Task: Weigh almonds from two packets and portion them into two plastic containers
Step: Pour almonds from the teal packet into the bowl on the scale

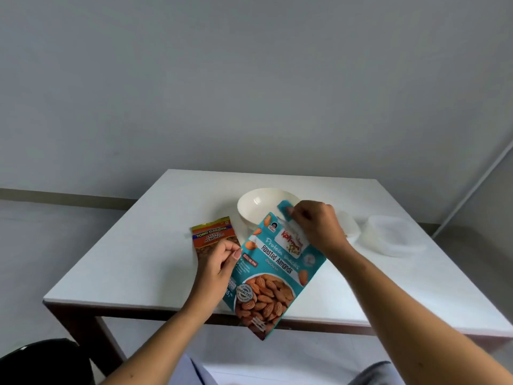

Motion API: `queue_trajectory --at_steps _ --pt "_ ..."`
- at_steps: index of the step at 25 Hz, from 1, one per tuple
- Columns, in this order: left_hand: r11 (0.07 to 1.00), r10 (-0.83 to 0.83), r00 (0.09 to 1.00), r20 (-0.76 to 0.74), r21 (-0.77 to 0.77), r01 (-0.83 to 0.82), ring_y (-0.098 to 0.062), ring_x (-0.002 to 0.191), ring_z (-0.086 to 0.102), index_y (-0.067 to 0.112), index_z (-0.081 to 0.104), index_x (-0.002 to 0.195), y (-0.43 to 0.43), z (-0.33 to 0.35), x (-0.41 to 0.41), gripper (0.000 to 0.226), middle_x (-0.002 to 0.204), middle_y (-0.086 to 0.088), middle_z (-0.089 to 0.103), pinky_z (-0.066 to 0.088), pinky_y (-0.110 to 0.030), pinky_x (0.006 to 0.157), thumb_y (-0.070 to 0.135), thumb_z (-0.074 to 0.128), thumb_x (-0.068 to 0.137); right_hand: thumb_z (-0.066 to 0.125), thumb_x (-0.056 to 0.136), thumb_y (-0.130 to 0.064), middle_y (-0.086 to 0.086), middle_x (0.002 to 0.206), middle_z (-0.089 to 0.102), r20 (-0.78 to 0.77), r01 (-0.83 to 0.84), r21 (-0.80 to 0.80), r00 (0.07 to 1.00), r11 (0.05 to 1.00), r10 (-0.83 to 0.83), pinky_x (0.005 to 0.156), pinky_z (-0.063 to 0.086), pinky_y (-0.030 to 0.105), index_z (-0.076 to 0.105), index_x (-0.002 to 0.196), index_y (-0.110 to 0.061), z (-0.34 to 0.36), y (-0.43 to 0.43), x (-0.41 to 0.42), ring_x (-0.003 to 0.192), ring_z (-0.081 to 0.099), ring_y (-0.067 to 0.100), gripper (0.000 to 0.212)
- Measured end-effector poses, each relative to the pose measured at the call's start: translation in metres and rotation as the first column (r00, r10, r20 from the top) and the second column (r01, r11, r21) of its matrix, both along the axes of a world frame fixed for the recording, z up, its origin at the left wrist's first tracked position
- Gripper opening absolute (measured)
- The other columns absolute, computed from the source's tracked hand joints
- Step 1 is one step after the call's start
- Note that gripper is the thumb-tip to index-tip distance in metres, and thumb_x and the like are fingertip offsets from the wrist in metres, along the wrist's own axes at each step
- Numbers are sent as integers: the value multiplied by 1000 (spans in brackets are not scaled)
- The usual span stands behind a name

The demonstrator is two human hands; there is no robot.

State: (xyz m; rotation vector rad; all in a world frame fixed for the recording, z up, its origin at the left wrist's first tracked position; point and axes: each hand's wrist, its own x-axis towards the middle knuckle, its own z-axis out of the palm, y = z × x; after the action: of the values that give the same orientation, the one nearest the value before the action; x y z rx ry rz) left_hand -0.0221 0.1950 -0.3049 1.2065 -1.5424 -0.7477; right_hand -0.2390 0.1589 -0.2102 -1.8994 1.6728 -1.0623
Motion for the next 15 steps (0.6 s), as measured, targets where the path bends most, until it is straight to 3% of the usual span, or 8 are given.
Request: queue_trajectory --at_steps 2,3,5,6,9,12,15 --pt "999 35 999 -7 9 -35 -5 84 70 23 55 86 -2 1 6 10 87 1 74 53 -16 59 18 54 95 54 94 -33 0 75 62 108 156 -20 982 988 -153 44 38 11 63 81 -10 2 -4 -1 57 58 12 28" --pt "999 46 999 -16 22 -46 -5 83 70 23 55 86 -3 2 10 10 86 4 75 54 -17 59 19 54 95 53 95 -28 2 81 63 139 172 -10 976 985 -169 48 42 15 64 89 -8 2 -5 -2 65 60 17 24" --pt "997 55 998 -36 58 -52 -6 81 72 23 57 86 -7 7 18 10 85 6 76 55 -20 59 19 55 95 48 98 -15 2 101 60 217 37 60 975 998 -49 67 58 28 54 115 -13 4 -6 -3 88 64 22 18" --pt "996 59 997 -46 70 -55 -7 79 72 23 57 85 -12 11 22 11 85 5 76 56 -23 61 18 56 94 44 99 -9 2 108 59 248 -81 74 967 994 60 73 59 35 48 121 -19 4 -5 -4 94 64 24 25" --pt "992 94 992 -80 96 -86 -16 79 70 23 58 84 -31 28 36 13 88 1 74 53 -32 68 15 56 95 35 99 -4 6 112 61 352 -300 131 905 945 239 72 60 29 58 109 -17 8 -6 -12 98 62 20 29" --pt "982 72 989 -127 182 -48 -24 84 65 16 59 87 -54 47 47 10 89 -7 72 49 -29 67 12 55 95 56 93 -26 7 105 69 507 -376 252 836 891 210 71 61 35 65 104 -10 13 -9 -14 96 68 19 22" --pt "980 52 999 3 192 -52 -21 91 63 18 60 91 -68 73 48 6 95 -7 70 48 -22 69 20 56 95 68 82 -5 12 97 69 683 -336 125 712 934 164 69 61 25 66 98 -4 13 -15 -2 81 71 16 16"
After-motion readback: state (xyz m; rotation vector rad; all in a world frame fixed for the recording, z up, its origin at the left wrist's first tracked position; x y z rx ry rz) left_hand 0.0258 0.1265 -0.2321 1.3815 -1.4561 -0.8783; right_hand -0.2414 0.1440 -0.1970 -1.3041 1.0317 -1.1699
